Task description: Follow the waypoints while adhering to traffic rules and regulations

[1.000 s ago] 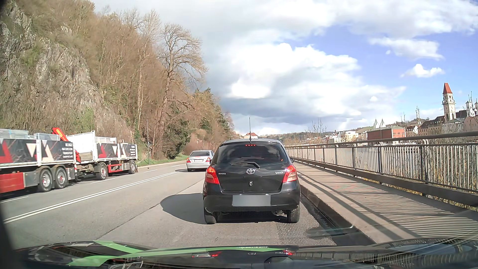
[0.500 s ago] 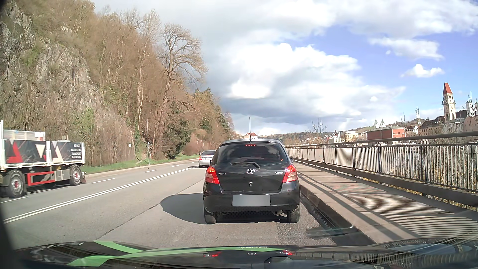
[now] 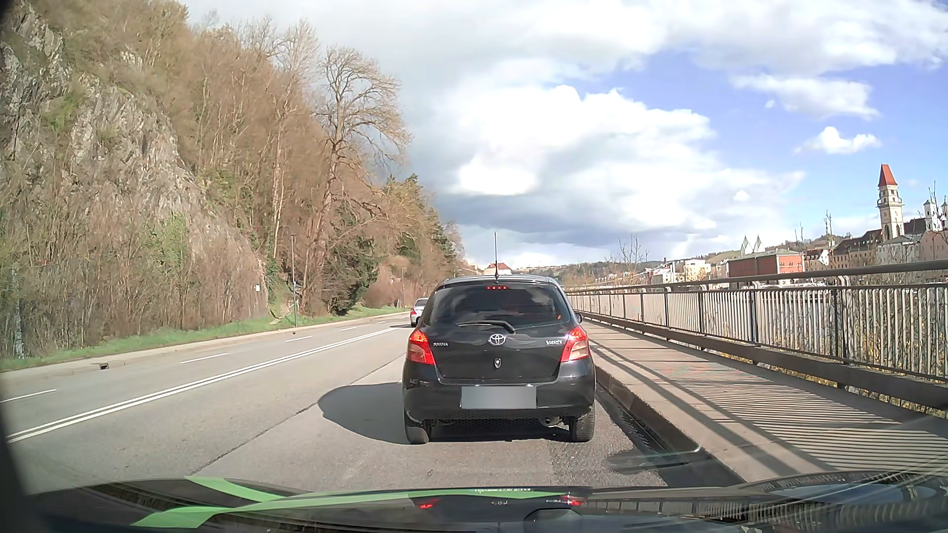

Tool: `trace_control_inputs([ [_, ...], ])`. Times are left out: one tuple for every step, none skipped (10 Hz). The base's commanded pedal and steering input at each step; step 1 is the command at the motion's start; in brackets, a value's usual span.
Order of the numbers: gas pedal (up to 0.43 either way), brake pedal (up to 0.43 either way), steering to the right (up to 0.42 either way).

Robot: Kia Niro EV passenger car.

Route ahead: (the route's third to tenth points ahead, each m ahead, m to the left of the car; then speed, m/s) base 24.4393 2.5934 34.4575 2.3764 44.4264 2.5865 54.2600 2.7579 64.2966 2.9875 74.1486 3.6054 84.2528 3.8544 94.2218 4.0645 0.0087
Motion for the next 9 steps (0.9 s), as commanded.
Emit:
trace_control_inputs([
  [0.0, 0.409, -0.012],
  [0.0, 0.409, -0.012],
  [0.0, 0.409, -0.012],
  [0.0, 0.409, -0.013],
  [0.0, 0.409, -0.013],
  [0.0, 0.402, -0.013],
  [0.0, 0.409, -0.014],
  [0.0, 0.402, -0.015],
  [0.0, 0.402, -0.015],
])
